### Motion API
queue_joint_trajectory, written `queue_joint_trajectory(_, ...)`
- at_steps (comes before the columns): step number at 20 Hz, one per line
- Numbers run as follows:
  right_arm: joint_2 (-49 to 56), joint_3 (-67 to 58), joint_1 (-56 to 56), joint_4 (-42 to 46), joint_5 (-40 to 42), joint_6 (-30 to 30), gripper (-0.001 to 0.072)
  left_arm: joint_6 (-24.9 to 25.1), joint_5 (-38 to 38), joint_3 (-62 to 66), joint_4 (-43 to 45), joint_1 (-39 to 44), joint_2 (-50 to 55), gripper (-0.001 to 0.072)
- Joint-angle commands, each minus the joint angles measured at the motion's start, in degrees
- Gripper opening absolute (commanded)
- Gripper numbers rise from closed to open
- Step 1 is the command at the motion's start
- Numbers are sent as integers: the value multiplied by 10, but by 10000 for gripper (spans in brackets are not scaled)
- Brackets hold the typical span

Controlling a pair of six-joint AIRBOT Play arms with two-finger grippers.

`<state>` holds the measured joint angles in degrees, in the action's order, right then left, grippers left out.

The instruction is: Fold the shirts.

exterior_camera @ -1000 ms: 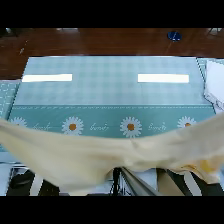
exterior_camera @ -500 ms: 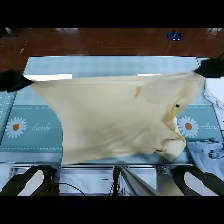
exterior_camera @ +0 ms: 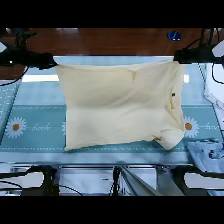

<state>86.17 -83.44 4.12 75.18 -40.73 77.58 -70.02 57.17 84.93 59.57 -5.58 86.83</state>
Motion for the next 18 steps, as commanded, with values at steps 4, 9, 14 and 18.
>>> queue_joint_trajectory(4,62,-2,-3,67,143,-2,23,4,-90,11,36,5,72,18)
queue_joint_trajectory(9,102,-2,-3,79,159,-6,23,4,-116,11,35,18,103,19)
queue_joint_trajectory(14,116,-2,-3,98,186,-10,23,5,-116,11,50,23,118,19)
queue_joint_trajectory(18,110,-2,-3,90,113,-9,23,-8,-62,12,48,41,112,19)
